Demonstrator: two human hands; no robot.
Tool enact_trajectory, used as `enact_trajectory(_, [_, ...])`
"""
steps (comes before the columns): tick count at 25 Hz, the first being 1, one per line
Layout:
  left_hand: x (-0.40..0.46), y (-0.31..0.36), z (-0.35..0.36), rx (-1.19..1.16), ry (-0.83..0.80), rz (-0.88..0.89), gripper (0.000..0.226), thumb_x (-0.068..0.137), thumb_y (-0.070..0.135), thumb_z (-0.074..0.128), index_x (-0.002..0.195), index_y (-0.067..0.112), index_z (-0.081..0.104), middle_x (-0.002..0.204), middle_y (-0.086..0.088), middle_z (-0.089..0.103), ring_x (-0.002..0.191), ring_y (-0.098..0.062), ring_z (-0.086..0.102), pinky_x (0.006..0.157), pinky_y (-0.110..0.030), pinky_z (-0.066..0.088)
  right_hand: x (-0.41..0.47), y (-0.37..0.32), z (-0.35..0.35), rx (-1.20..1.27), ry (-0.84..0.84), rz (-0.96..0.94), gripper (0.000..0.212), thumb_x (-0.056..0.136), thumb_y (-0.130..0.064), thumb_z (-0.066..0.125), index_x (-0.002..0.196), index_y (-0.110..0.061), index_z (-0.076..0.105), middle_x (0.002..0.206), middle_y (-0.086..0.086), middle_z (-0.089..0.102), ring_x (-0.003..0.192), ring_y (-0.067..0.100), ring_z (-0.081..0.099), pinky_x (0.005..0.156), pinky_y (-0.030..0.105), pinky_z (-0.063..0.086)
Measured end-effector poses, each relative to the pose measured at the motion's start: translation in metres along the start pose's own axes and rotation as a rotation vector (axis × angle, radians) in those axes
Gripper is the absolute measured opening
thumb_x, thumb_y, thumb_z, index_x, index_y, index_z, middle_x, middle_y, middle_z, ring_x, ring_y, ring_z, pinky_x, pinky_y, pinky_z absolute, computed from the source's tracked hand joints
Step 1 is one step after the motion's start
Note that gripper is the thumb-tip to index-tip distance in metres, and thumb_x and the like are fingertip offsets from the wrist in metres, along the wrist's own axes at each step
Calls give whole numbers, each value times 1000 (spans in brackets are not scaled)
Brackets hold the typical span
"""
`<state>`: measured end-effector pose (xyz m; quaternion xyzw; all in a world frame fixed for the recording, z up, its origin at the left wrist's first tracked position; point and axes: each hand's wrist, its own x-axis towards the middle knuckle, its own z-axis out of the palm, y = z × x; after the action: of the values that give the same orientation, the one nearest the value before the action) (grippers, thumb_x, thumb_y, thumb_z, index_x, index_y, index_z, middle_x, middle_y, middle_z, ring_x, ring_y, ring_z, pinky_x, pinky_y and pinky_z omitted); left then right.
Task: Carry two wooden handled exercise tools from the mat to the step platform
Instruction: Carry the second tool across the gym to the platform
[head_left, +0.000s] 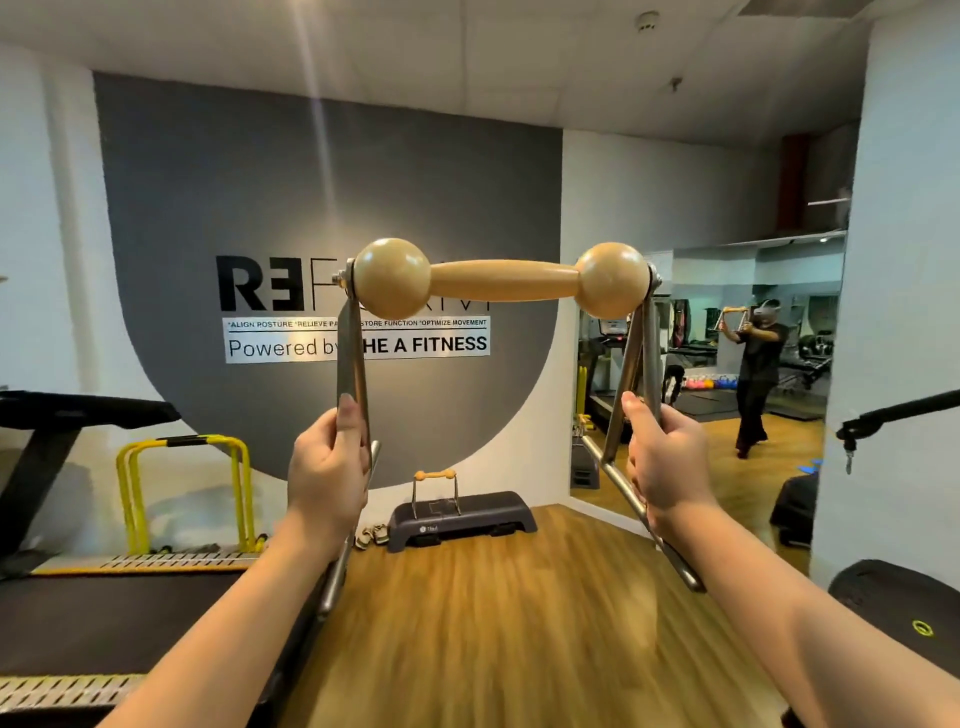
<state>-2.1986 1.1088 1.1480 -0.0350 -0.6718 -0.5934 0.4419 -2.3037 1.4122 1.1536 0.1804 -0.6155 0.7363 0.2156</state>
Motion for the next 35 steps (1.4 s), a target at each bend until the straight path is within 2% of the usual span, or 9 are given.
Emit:
enact_trajectory(4, [83,-65,58,19,18,-15,50,107,52,38,76,13,45,51,5,38,39,-13,32,42,-27,28,116,61,22,-3,-5,18,30,105,-32,60,82,-16,69,48,-11,57,40,2,52,39,15,39])
enact_trajectory(8, [160,-125,103,1,24,-25,49,107,50,38,79,11,45,51,4,37,38,-11,32,37,-24,28,215,119,45,-15,-29,35,39,104,-38,61,69,-27,73,48,-11,57,41,2,52,40,16,40])
enact_trajectory(15, [287,-243,150,15,-28,-21,49,106,50,37,81,10,45,52,3,36,38,-10,32,35,-21,29,345,231,98,-6,27,51,30,105,-37,60,82,-19,67,50,-15,58,41,-1,54,40,14,39])
enact_trajectory(19, [372,-323,163,5,-48,-32,50,105,53,38,84,8,47,54,-1,35,39,-12,31,37,-22,28,417,298,142,-14,12,38,38,103,-40,61,75,-15,52,57,1,41,49,16,38,47,31,32])
enact_trajectory(21, [420,-362,172,-5,-58,-37,52,105,55,37,86,8,48,55,-3,34,40,-14,29,38,-24,26,458,328,166,-19,24,16,39,101,-40,62,70,-21,49,59,4,35,51,20,32,51,33,26])
enact_trajectory(24, [479,-408,186,10,-73,-41,51,105,55,36,86,8,47,56,-4,33,41,-15,27,39,-25,26,511,369,197,-44,64,24,46,101,-40,63,56,-30,62,50,-7,43,43,11,38,43,26,31])
enact_trajectory(27, [535,-458,206,16,-101,-59,51,105,54,36,86,9,46,53,0,34,40,-13,28,38,-24,26,562,417,219,-34,89,26,45,104,-36,62,59,-38,70,45,-13,48,38,2,42,38,19,34])
enact_trajectory(31, [597,-536,239,-4,-118,-99,60,105,57,36,87,1,45,54,-3,34,41,-15,28,39,-25,25,638,483,239,-72,126,32,46,100,-40,63,54,-35,64,45,-13,46,38,4,41,37,21,34])
enact_trajectory(35, [663,-606,285,-18,-112,-121,54,104,57,37,85,8,48,52,-1,34,39,-15,27,37,-23,23,723,551,253,-80,109,2,42,99,-43,62,58,-39,66,46,-13,47,39,3,43,39,20,36])
